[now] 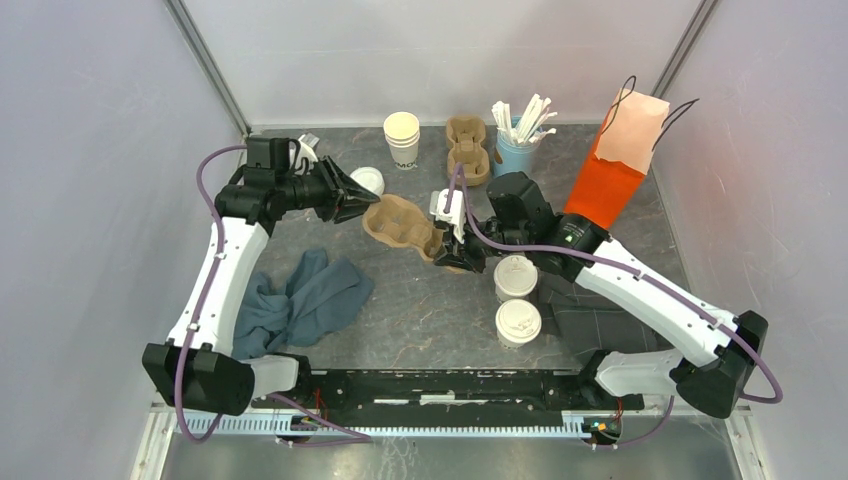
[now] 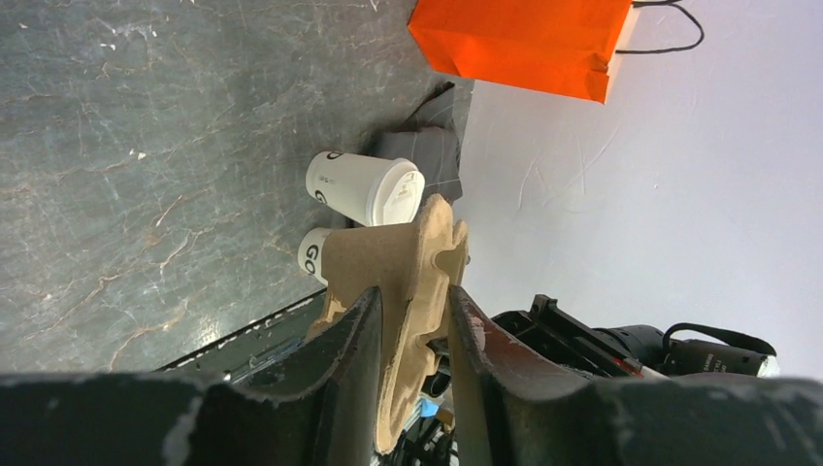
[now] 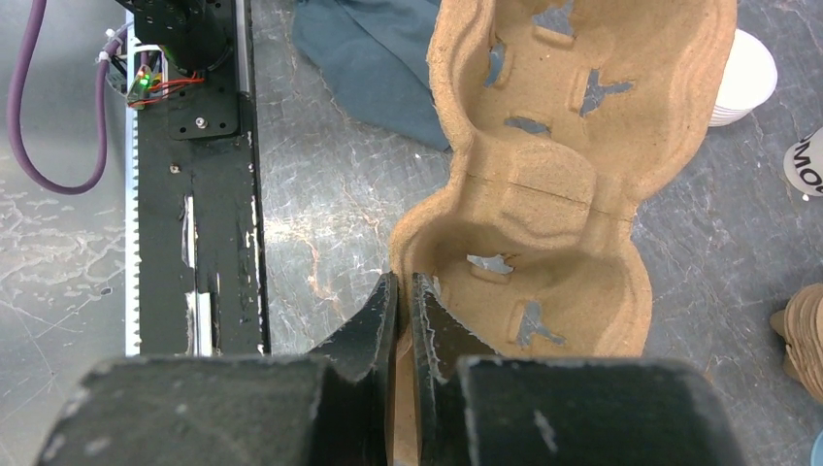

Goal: Pack the takeout coffee
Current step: Pick up the cup tray from the cup tray.

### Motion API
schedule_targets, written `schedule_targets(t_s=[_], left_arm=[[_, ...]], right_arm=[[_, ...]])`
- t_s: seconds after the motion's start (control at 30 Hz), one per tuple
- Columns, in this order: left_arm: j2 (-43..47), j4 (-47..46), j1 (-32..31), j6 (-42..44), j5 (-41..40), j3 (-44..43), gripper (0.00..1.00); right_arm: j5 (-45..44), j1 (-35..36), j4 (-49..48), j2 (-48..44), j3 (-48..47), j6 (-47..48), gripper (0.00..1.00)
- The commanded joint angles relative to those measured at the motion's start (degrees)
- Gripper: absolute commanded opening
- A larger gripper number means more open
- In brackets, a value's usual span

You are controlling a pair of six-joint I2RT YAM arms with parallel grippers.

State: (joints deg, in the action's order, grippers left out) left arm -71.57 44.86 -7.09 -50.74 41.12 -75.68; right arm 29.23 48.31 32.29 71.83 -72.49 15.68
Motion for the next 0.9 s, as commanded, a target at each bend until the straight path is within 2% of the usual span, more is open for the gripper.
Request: schedule_targets(t_s=[0.0, 0.23, 0.53, 0.57, 0.63, 0.7, 0.8, 0.87], left_arm=[[-0.94, 1.88, 0.32, 3.78, 2.43, -0.69, 0.37], [-1.43, 2.42, 0.32, 4.41, 2.18, -1.72, 0.20], [-0.50, 2.40, 0.32, 4.73, 3.35, -1.01, 0.23], [-0.41, 2.38, 0.32, 4.77, 3.43, -0.98, 0.21], [-0.09, 2.37, 0.32, 4.94, 3.30, -1.13, 0.10], [0.26, 2.38, 0.32, 5.16, 2.84, -1.37, 0.02], [1.07, 2.52, 0.32, 5.67, 0.75, -1.98, 0.02], [2.05, 3.23, 0.32, 5.97, -2.31, -2.55, 0.02]], right_arm=[[0.97, 0.53, -1.27, 0.41, -1.27, 1.06, 0.10], [-0.10, 0.73, -1.65, 0.56, -1.03, 0.50, 0.10], [-2.14, 0.73, -3.35, 0.22, -0.20, -1.16, 0.10], [-2.11, 0.77, -3.52, 0.24, -0.20, -1.37, 0.10], [-2.75, 0.78, -3.65, 0.49, -0.24, -2.08, 0.12], [-4.60, 0.82, -3.39, 0.69, -0.72, -3.33, 0.24], [-10.06, 0.82, -1.71, 0.40, -1.63, -5.72, 0.38], [-15.35, 0.73, -0.53, -1.17, -1.46, -7.35, 0.53]])
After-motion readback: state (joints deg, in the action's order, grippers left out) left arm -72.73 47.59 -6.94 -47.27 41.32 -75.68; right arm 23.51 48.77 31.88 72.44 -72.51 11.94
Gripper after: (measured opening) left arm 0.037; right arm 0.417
